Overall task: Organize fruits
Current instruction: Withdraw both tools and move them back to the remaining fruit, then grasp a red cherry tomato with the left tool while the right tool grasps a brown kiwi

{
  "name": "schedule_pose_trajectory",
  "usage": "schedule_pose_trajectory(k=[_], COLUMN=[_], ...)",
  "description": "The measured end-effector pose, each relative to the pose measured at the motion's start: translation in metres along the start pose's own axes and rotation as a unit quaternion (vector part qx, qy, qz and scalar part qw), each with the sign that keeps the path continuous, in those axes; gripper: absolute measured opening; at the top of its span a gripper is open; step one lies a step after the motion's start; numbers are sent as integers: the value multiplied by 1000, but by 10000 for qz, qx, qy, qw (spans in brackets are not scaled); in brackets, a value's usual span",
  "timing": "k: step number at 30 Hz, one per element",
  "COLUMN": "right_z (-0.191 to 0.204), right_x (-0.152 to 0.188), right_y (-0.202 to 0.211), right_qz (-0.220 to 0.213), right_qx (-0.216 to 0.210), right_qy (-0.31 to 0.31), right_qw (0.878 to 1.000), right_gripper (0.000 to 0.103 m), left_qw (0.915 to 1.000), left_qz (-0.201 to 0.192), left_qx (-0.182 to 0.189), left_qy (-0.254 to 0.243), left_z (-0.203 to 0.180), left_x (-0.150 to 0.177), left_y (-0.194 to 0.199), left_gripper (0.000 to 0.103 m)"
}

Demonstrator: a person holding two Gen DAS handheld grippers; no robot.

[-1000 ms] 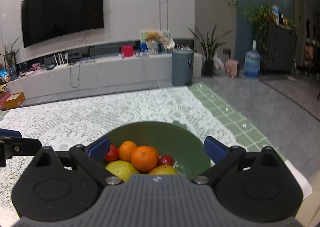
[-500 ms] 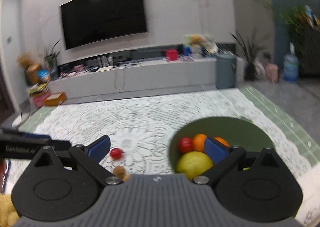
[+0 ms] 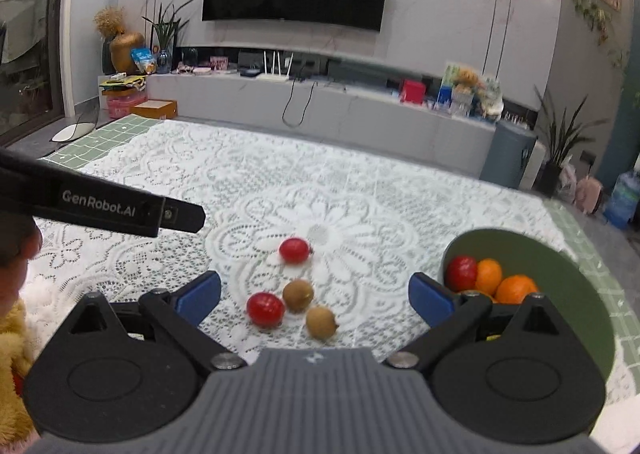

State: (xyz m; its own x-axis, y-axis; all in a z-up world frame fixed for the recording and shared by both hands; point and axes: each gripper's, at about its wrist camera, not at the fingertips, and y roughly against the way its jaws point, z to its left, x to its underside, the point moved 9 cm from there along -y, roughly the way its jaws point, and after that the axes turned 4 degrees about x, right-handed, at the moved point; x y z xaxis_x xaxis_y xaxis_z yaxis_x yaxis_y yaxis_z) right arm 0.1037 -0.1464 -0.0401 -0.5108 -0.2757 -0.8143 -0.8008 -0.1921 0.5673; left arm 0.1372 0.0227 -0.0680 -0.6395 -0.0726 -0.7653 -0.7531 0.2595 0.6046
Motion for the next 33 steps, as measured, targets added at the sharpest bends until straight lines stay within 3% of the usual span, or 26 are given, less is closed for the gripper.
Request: schedule_pose_trajectory(k=[8, 13, 18, 21, 27, 33], right_z=[-6, -4, -5, -8, -13, -12], right_x=[11, 14, 18, 24, 29, 35], right_y=[-19, -25, -30, -35, -45, -53], right_qz=[522, 659, 819, 1019, 1258, 1453], right_qx=[-157, -169, -190, -220, -299, -251], right_qy=[-459, -423, -444, -581, -836, -793], right_qw=[9975, 9968, 9955, 9928, 9881, 9859], right_gripper=[92, 79, 65, 56, 37, 33], left_qw=[9993, 9985, 9963, 9960, 9947, 9933], left_qz=[296, 519, 741, 779, 806, 889], left_qx=[-22, 27, 398, 430, 634, 735], left_qy=[208, 164, 185, 92, 108, -96], left_z=[5, 1, -11, -16, -22, -32], left_x=[13, 21, 29, 32, 31, 36], left_y=[-13, -21, -27, -30, -41, -50], left_gripper=[67, 61, 52, 46, 45, 43])
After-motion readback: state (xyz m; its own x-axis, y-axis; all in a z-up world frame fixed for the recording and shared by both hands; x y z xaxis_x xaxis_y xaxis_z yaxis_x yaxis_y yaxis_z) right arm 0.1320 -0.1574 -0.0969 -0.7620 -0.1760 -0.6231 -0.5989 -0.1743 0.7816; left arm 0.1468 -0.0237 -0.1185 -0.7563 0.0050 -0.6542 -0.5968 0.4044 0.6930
